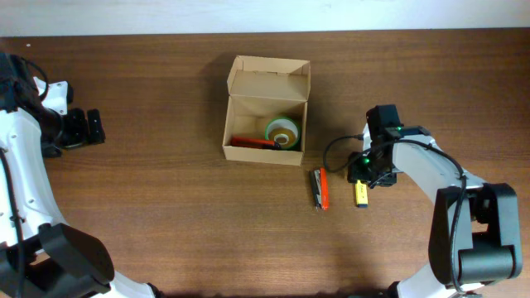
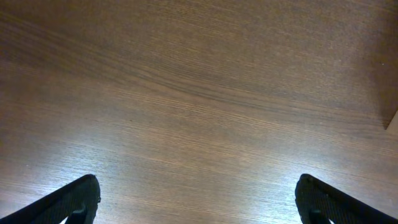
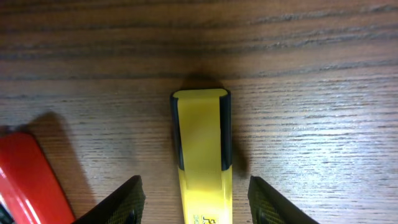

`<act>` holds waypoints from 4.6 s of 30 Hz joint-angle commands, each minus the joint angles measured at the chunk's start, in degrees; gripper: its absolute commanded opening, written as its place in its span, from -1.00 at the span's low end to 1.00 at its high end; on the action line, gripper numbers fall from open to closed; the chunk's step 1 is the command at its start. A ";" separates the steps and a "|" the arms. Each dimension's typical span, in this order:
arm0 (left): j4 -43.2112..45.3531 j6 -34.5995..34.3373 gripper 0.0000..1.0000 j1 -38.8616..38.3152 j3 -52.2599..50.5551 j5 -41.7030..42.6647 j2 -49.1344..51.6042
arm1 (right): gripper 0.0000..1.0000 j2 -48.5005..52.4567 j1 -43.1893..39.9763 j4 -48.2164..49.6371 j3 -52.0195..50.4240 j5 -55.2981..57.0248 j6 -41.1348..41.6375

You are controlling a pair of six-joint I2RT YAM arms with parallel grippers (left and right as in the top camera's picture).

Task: Pack container
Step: 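Grasp the yellow highlighter with the right gripper and lift, then carry the yellow highlighter into the box and lower it, then release the highlighter and withdraw the right gripper from the box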

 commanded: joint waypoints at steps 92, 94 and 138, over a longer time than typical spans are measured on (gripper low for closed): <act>0.13 0.94 1.00 0.15 -0.04 0.61 -0.57 | -0.93 27.34 29.20 -32.39 69.00 2.29 -52.37; 0.13 0.94 0.99 0.15 -0.04 0.61 -0.57 | -0.93 28.04 29.18 -32.39 69.00 1.97 -53.55; 0.13 0.94 0.99 0.15 -0.04 0.61 -0.57 | 0.01 34.60 29.55 -30.03 70.77 0.96 -49.37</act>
